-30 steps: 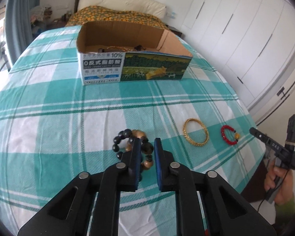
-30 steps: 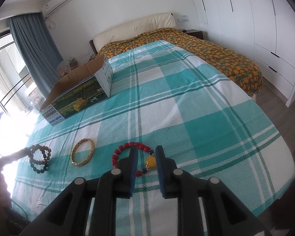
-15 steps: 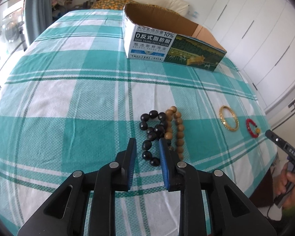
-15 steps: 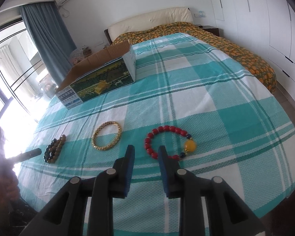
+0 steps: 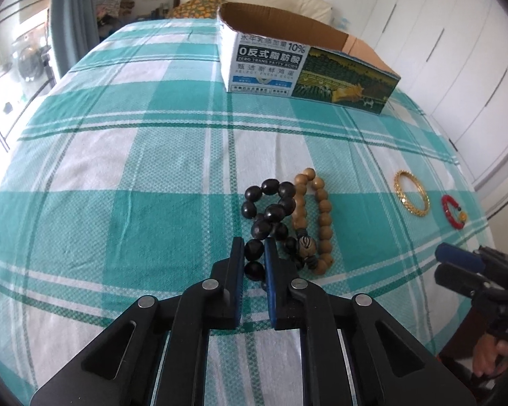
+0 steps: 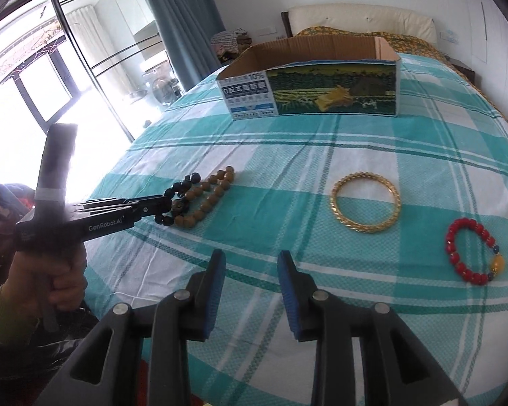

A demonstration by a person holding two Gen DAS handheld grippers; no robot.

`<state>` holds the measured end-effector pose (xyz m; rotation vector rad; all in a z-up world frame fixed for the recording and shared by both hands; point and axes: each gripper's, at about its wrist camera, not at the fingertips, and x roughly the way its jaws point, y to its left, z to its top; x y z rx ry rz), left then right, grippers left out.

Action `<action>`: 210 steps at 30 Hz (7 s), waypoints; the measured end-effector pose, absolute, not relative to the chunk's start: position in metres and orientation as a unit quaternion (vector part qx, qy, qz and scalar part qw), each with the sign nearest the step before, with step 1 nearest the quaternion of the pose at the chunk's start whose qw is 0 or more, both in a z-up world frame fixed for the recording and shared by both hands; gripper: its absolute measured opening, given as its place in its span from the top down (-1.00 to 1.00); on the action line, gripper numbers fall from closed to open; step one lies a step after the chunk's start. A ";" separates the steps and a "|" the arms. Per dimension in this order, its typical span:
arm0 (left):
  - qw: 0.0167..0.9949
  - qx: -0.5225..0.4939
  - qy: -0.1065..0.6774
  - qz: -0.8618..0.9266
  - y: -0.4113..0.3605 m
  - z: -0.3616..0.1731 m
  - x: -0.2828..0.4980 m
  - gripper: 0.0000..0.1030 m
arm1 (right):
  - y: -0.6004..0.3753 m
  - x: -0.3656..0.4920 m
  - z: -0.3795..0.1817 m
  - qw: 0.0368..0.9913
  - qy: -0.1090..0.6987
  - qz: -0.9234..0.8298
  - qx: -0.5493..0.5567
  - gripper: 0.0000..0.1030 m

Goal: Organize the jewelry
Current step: 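Grasp the wooden bead bracelet with the right tool while the left tool holds the black bracelet, then carry both bracelets into the box and open both tools, then withdraw both open tools toward the gold bangle and red bracelet, then move the left tool to the gold bangle while the right tool approaches the red bracelet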

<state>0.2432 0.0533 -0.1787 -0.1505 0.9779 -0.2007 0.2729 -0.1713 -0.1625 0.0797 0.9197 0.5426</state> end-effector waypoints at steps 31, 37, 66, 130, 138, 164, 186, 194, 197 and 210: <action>0.879 -0.051 0.474 -0.012 0.078 -0.187 0.222 0.81 | -0.052 0.310 -0.193 0.844 0.427 0.293 -0.143 0.73; 0.878 -0.053 0.475 -0.015 0.078 -0.185 0.221 0.82 | -0.086 0.308 -0.171 0.849 0.431 0.303 -0.054 0.73; 0.900 -0.078 0.399 -0.160 0.014 -0.013 0.399 0.82 | -0.234 0.471 0.003 0.905 0.353 0.226 0.071 0.72; 0.889 0.018 0.457 -0.018 -0.025 -0.199 0.255 -0.99 | -0.270 0.253 -0.150 0.938 0.346 -0.014 0.011 -0.43; 0.883 0.012 0.468 -0.012 -0.025 -0.199 0.257 -0.99 | -0.304 0.246 -0.157 0.935 0.349 -0.049 0.041 -0.43; 0.893 -0.036 0.441 -0.084 -0.029 -0.172 0.251 -0.99 | -0.330 0.238 -0.174 0.925 0.368 -0.048 0.080 -0.43; 0.887 -0.045 0.452 -0.087 -0.028 -0.175 0.253 -0.99 | -0.325 0.239 -0.174 0.925 0.368 -0.040 0.084 -0.43; 0.882 -0.057 0.457 -0.099 -0.029 -0.172 0.257 -0.99 | -0.325 0.238 -0.173 0.926 0.366 -0.037 0.086 -0.43; 0.882 -0.063 0.456 -0.104 -0.031 -0.169 0.259 -0.99 | -0.325 0.237 -0.172 0.926 0.365 -0.037 0.087 -0.43; 0.875 -0.074 0.464 -0.119 -0.038 -0.165 0.270 -0.99 | -0.328 0.236 -0.171 0.927 0.363 -0.038 0.092 -0.43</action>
